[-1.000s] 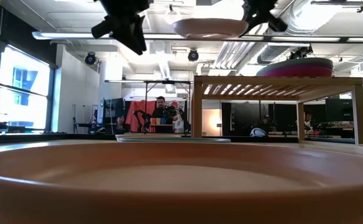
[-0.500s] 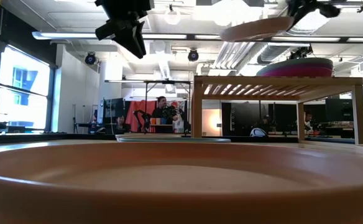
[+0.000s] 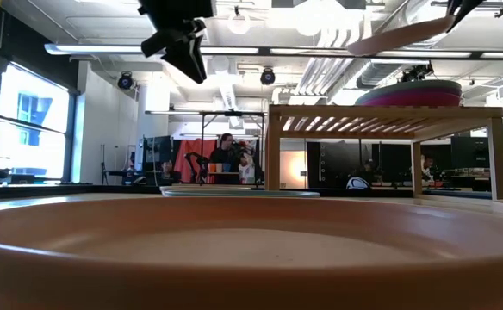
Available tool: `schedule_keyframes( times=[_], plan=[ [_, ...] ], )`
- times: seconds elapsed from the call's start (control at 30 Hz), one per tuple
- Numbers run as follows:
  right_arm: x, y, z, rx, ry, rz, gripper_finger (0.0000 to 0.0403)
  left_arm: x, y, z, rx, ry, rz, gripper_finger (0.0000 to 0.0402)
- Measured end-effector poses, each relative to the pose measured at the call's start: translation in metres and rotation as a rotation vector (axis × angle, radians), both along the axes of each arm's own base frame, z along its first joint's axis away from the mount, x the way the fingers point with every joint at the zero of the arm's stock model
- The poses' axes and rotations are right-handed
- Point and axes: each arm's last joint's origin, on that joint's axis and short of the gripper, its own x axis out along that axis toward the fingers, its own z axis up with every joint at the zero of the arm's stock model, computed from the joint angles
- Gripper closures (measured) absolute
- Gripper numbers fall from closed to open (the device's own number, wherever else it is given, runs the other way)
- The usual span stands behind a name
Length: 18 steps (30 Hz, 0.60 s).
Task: Place and stack plates onto a shelf
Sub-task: Stack the light brown plate on the green plate on the shelf
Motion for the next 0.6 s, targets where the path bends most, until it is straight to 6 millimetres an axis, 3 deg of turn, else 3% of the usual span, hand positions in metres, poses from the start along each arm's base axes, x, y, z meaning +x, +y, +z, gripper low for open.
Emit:
schedule_keyframes(
  times=[0.6],
  plan=[
    [-0.012,0.01,-0.078,0.0,-0.219,-0.139,0.0403,0.0,0.007,0.001,-0.001,-0.019,0.029,0.0306]
  ],
)
